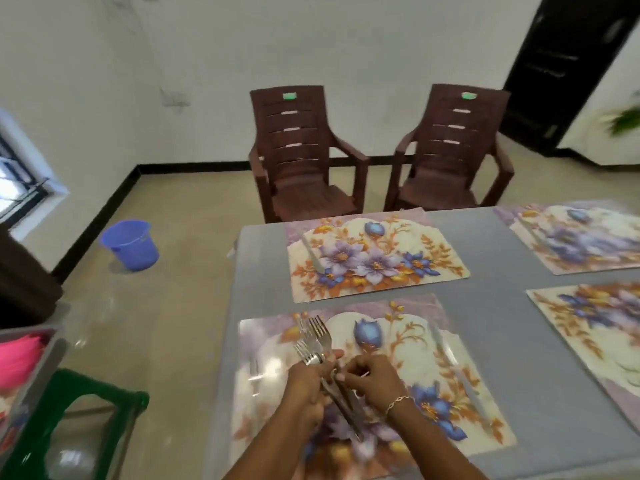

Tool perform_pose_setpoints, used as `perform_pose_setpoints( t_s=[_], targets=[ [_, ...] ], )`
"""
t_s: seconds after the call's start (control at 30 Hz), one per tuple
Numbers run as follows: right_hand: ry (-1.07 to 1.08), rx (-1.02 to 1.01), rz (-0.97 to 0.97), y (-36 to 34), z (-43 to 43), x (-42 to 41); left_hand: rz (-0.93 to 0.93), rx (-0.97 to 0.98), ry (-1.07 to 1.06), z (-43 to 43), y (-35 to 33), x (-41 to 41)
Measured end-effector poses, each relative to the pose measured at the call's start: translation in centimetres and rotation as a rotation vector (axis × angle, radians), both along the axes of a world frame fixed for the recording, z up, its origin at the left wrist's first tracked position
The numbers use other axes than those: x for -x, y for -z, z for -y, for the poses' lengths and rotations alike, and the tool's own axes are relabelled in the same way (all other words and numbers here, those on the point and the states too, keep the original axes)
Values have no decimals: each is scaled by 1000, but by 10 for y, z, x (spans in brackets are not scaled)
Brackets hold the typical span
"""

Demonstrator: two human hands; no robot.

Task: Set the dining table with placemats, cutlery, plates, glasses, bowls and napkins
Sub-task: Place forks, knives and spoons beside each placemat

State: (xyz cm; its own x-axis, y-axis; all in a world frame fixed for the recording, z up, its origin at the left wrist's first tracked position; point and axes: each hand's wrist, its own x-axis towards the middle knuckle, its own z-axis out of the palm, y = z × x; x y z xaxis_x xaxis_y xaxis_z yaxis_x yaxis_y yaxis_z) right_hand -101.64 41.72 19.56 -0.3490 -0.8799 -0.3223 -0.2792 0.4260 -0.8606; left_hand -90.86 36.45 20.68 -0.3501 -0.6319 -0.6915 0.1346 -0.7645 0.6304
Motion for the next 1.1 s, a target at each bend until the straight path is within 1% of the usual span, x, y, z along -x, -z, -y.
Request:
perform_pose_setpoints(
  t_s=[0.07,0.13,0.27,0.4,0.53,0.63,0.73,1.0,1.1],
  targets=[
    [54,8,-14,-4,-27,42,-25,2,58,-20,-2,45],
    [94,2,19,-10,-55,85,-40,1,105,-42,-5,88],
    [253,-29,90,-21,-128,176,-74,-27,217,-99,-9,173],
    [355,-105,126,-21,-185,253,-53,-14,278,-138,-11,238],
    [453,-158,92,-14,-217,322,-23,-16,318,-157,-15,281],
    [505,-195,71,-7,-221,362,2,-29,323,-154,-11,307],
    [482,-256,22,3,-211,389,25,-66,292,-146,-2,332],
    [384,-349,3,28,-179,418,17,-103,211,-120,9,380],
    [345,-399,-50,34,-178,423,40,-134,205,-120,9,393]
  ],
)
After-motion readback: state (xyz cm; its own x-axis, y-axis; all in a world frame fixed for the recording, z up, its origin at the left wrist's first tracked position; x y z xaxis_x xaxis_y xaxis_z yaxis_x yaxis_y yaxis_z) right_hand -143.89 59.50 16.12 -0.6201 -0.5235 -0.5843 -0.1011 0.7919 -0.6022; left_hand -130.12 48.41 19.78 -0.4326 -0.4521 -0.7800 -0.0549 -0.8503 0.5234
